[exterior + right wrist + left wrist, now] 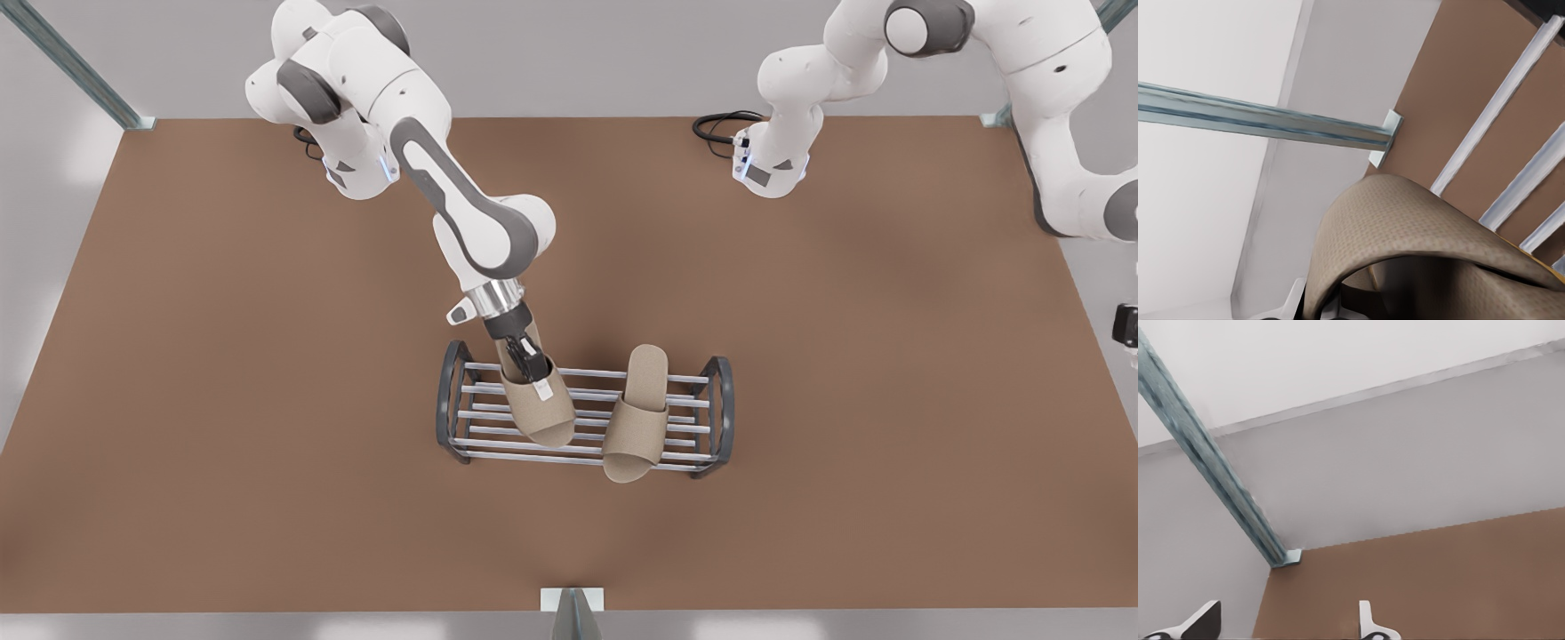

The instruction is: Place the right shoe on the shoe rack with the right arm, and place the left shoe on the shoe rack with the left arm

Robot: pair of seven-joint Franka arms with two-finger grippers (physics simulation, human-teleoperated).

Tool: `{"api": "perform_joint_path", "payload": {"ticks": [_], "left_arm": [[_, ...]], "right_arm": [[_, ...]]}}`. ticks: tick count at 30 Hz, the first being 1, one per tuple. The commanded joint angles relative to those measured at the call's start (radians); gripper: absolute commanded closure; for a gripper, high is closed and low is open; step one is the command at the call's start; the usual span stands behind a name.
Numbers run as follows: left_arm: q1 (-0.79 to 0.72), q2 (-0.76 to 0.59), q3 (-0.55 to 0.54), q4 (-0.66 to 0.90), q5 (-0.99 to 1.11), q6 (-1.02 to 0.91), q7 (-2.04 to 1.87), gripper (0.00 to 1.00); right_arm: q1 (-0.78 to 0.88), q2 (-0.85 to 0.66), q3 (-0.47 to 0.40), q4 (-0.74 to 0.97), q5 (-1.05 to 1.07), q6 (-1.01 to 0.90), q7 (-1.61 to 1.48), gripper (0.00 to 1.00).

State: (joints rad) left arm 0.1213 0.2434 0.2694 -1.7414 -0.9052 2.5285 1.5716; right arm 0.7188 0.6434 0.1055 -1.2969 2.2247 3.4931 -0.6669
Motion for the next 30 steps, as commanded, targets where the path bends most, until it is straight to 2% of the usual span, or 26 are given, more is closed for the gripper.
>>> {"api": "perform_joint_path", "payload": {"ticks": [1, 2, 3, 4, 5, 7, 8, 10, 20, 23, 25, 26, 27, 28, 29, 30], "left_arm": [[-0.083, -0.016, -0.392, 0.034, 1.310, -0.936, -2.306, 0.00], [-0.083, -0.039, -0.400, -0.123, 1.457, -0.728, -2.296, 0.00], [-0.075, -0.059, -0.403, -0.266, 1.471, -0.493, -2.155, 0.00], [-0.077, -0.044, -0.417, -0.277, 1.069, -0.430, -1.989, 0.00], [-0.075, -0.041, -0.434, -0.230, 0.913, -0.425, -1.980, 0.00], [-0.075, -0.029, -0.424, -0.023, 0.953, -0.804, -1.690, 0.00], [-0.075, 0.010, -0.424, 0.020, 0.957, -0.885, -1.696, 0.00], [-0.077, 0.034, -0.426, 0.053, 0.933, -0.886, -1.817, 0.00], [-0.083, 0.002, -0.426, 0.076, 0.942, -0.895, -1.908, 0.00], [-0.083, -0.026, -0.426, 0.077, 0.933, -0.913, -1.911, 0.00], [-0.085, -0.038, -0.427, 0.077, 0.930, -0.916, -1.911, 0.00], [-0.092, -0.050, -0.427, 0.109, 0.927, -0.936, -1.912, 0.00], [-0.129, -0.030, -0.421, 0.204, 0.930, -1.002, -1.911, 0.00], [-0.213, -0.024, -0.333, 0.253, 0.940, -1.007, -1.888, 0.00], [-0.235, -0.027, -0.288, 0.258, 0.930, -1.005, -1.788, 0.00], [-0.233, -0.026, -0.295, 0.260, 0.930, -1.007, -1.777, 0.00]], "right_arm": [[0.004, -0.025, 0.000, -0.033, 0.004, -0.005, 0.067, 0.79], [0.010, -0.054, 0.002, -0.068, 0.007, -0.006, 0.067, 0.79], [0.011, -0.093, 0.002, -0.127, 0.009, -0.025, 0.067, 0.79], [0.011, -0.100, 0.003, -0.134, 0.012, -0.025, 0.067, 0.79], [0.025, -0.103, 0.003, -0.134, 0.015, -0.023, 0.069, 0.79], [0.024, -0.103, 0.005, -0.133, 0.012, -0.019, 0.069, 0.01], [0.024, -0.103, 0.005, -0.133, 0.009, -0.017, 0.067, 0.00], [0.024, -0.100, 0.005, -0.128, 0.009, -0.020, 0.069, 0.00], [0.018, -0.099, 0.005, -0.117, 0.012, -0.022, 0.067, 0.00], [-0.021, -0.241, 0.020, -0.222, 0.023, -0.012, 0.066, 0.01], [-0.130, -0.358, 0.085, -0.343, 0.023, -0.017, 0.058, 0.01], [-0.177, -0.395, 0.112, -0.370, 0.021, -0.020, 0.058, 0.02], [-0.254, -0.444, 0.164, -0.438, 0.018, -0.040, 0.052, 0.02], [-0.312, -0.482, 0.181, -0.505, -0.002, -0.098, 0.038, 0.02], [-0.364, -0.508, 0.194, -0.579, -0.094, -0.184, 0.021, 0.02], [-0.412, -0.533, 0.194, -0.648, -0.235, -0.282, 0.021, 0.03]]}}
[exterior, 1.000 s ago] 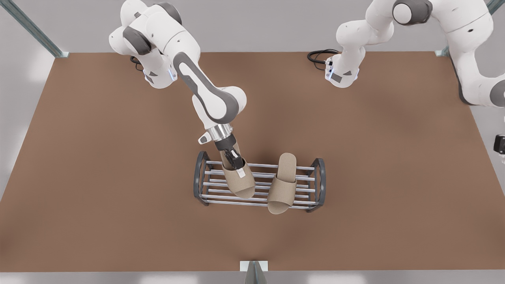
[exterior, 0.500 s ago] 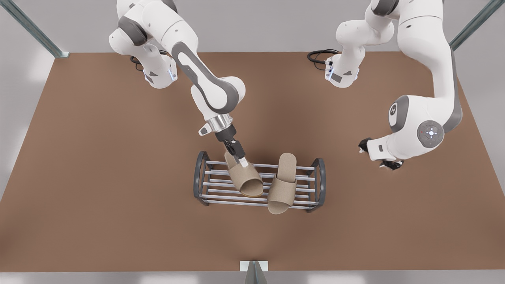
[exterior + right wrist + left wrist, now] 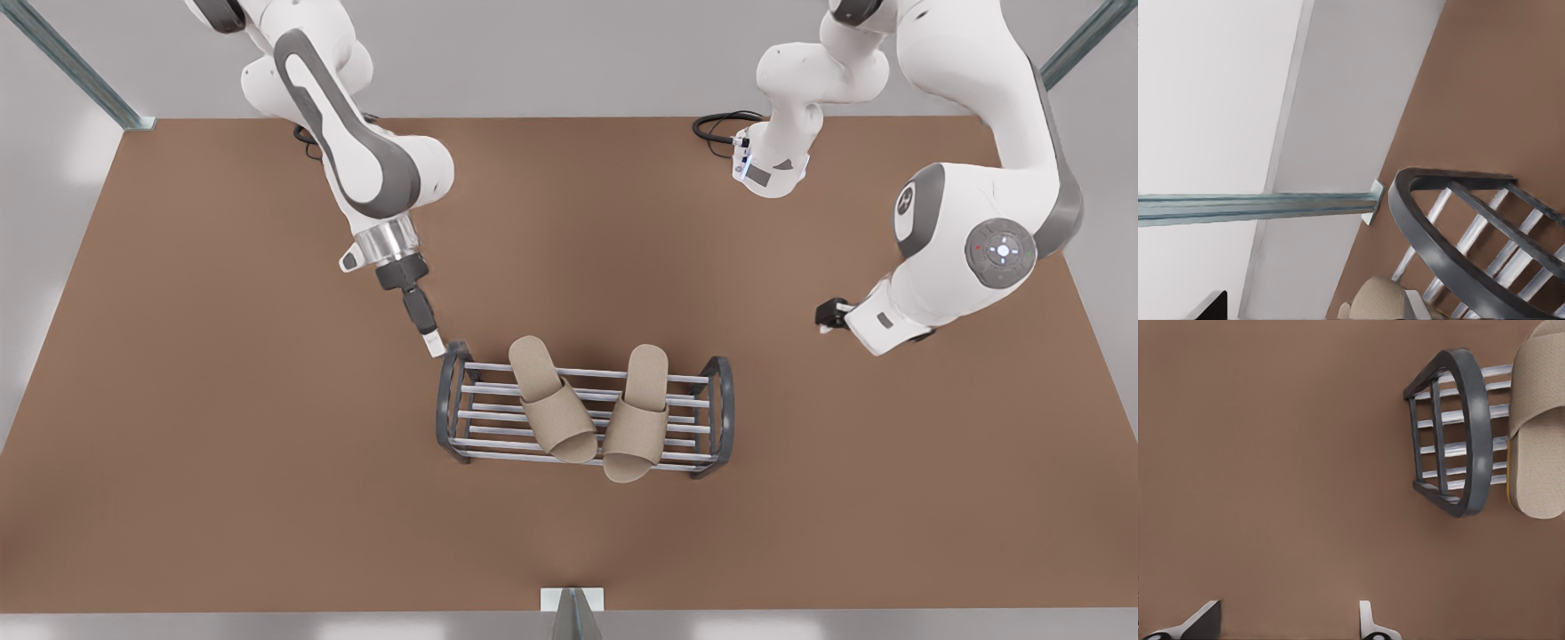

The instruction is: Place the right shoe on the shoe rack with the right arm, and place the left shoe on the shoe rack with the left arm

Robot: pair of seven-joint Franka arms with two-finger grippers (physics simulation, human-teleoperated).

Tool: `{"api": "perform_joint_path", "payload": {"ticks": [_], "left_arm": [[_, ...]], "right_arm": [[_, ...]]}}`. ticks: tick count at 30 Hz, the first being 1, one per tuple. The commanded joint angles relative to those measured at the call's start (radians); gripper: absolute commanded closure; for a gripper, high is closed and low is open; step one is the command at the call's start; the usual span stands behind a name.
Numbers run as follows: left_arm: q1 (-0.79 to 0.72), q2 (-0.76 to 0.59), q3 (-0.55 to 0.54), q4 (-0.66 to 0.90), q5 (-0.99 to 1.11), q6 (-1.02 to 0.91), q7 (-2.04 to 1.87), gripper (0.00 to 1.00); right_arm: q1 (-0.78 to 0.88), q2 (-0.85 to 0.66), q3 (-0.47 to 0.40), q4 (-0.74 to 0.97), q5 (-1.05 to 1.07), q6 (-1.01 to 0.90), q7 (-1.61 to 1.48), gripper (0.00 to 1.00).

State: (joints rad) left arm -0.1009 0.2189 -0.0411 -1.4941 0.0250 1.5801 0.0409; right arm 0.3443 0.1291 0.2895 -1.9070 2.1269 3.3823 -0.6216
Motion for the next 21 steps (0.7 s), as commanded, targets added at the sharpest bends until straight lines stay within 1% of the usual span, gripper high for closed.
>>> {"api": "perform_joint_path", "payload": {"ticks": [1, 2, 3, 4, 5, 6, 7, 8, 9, 10, 11, 12, 13, 14, 15, 16, 18, 21], "left_arm": [[-0.013, 0.002, 0.013, 0.012, -0.002, -0.054, -0.257, 0.00], [-0.014, 0.002, 0.013, 0.020, 0.001, -0.048, -0.259, 0.00], [-0.023, -0.001, 0.013, 0.020, 0.000, -0.043, -0.262, 0.00], [-0.031, -0.003, 0.013, 0.020, -0.002, -0.043, -0.262, 0.00], [-0.040, -0.007, 0.013, 0.018, 0.003, -0.045, -0.260, 0.00], [-0.042, -0.004, 0.013, 0.018, 0.001, -0.043, -0.262, 0.00], [-0.043, -0.004, 0.013, 0.020, 0.000, -0.045, -0.263, 0.00], [-0.042, -0.004, 0.013, 0.020, -0.002, -0.046, -0.265, 0.00], [-0.043, -0.004, 0.013, 0.020, -0.002, -0.055, -0.265, 0.00], [-0.043, -0.004, 0.013, 0.020, 0.006, -0.057, -0.263, 0.00], [-0.042, -0.004, 0.013, 0.020, 0.001, -0.057, -0.263, 0.00], [-0.043, -0.004, 0.013, 0.020, -0.002, -0.058, -0.263, 0.00], [-0.042, -0.003, 0.013, 0.020, -0.004, -0.057, -0.265, 0.00], [-0.042, -0.003, 0.013, 0.020, -0.004, -0.058, -0.265, 0.00], [-0.043, -0.003, 0.013, 0.020, -0.004, -0.058, -0.263, 0.00], [-0.042, -0.004, 0.013, 0.020, -0.005, -0.058, -0.263, 0.00], [-0.042, -0.004, 0.013, 0.020, -0.005, -0.061, -0.263, 0.00], [-0.042, -0.003, 0.013, 0.021, -0.005, -0.066, -0.263, 0.00]], "right_arm": [[-0.090, -0.042, -0.004, -0.107, -0.304, -0.310, -0.024, 0.04], [-0.094, -0.046, -0.087, -0.129, -0.490, -0.452, -0.023, 0.04], [-0.094, -0.054, -0.234, -0.133, -0.814, -0.688, 0.005, 0.04], [-0.093, -0.042, -0.393, -0.010, -1.275, -1.011, 0.170, 0.03], [-0.094, -0.019, -0.452, 0.161, -1.661, -1.266, 0.316, 0.00], [-0.116, 0.001, -0.521, 0.235, -1.737, -1.454, 0.358, 0.00], [-0.146, 0.104, -0.564, 0.485, -1.855, -1.721, 0.391, 0.00], [-0.175, 0.078, -0.511, 0.533, -2.012, -1.842, 0.564, 0.00], [-0.356, -0.028, -0.247, 0.433, -2.156, -1.865, 0.695, 0.00], [-0.401, -0.032, -0.230, 0.338, -2.154, -1.835, 0.689, 0.00], [-0.401, -0.042, -0.234, 0.277, -2.154, -1.821, 0.680, 0.00], [-0.400, -0.080, -0.233, 0.188, -2.154, -1.764, 0.680, 0.00], [-0.399, -0.051, -0.236, 0.181, -2.156, -1.730, 0.680, 0.00], [-0.399, 0.006, -0.239, 0.226, -2.159, -1.719, 0.680, 0.00], [-0.398, 0.072, -0.239, 0.316, -2.159, -1.762, 0.680, 0.00], [-0.384, 0.127, -0.257, 0.403, -2.161, -1.804, 0.680, 0.00], [-0.375, 0.155, -0.266, 0.445, -2.161, -1.816, 0.681, 0.00], [-0.378, 0.155, -0.270, 0.448, -2.158, -1.799, 0.683, 0.00]]}}
